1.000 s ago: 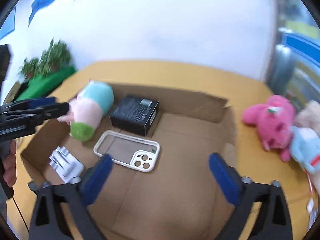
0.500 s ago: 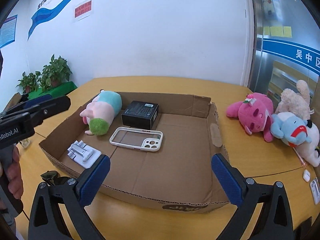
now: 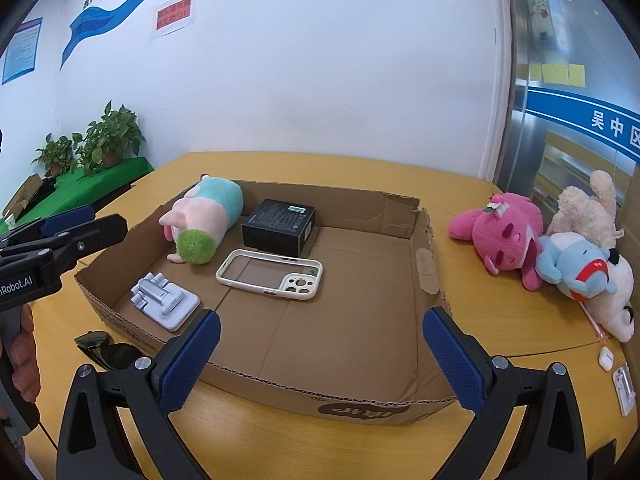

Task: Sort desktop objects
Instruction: 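Reach the right gripper to the black sunglasses and close on them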

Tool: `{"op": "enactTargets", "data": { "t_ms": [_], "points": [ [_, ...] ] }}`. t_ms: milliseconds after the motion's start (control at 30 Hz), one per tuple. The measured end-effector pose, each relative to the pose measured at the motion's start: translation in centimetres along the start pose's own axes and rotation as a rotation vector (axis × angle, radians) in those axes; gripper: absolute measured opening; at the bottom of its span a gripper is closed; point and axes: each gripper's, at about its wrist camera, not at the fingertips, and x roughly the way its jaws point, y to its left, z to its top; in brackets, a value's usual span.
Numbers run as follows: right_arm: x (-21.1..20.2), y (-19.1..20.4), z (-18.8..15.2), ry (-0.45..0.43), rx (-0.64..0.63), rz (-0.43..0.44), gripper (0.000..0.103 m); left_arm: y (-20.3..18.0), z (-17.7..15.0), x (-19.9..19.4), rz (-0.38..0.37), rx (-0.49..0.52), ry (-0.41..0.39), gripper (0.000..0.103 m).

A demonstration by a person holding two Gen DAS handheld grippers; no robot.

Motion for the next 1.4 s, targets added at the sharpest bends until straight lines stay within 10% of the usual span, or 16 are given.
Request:
{"op": "enactTargets", "data": {
  "t_ms": [533,900,1400],
  "points": [
    [5.6,12.7,-6.3,0.229,-0.229,0.589,0.103,13.9,-10.2,-1.1,0.070,-0.291,0.224,0.081],
    [10.8,19.5,-8.1,0.325,-0.277,0.683,0.102,16.7,-13.2,2.0,-0.034,-0.362,0.356,0.080],
    [4.3,15.1,-11.7,0.398,-0.205,0.843,0.102,11.5,-12.7,4.6,-0.333,-0.226,0.419,0.080]
  ]
}}
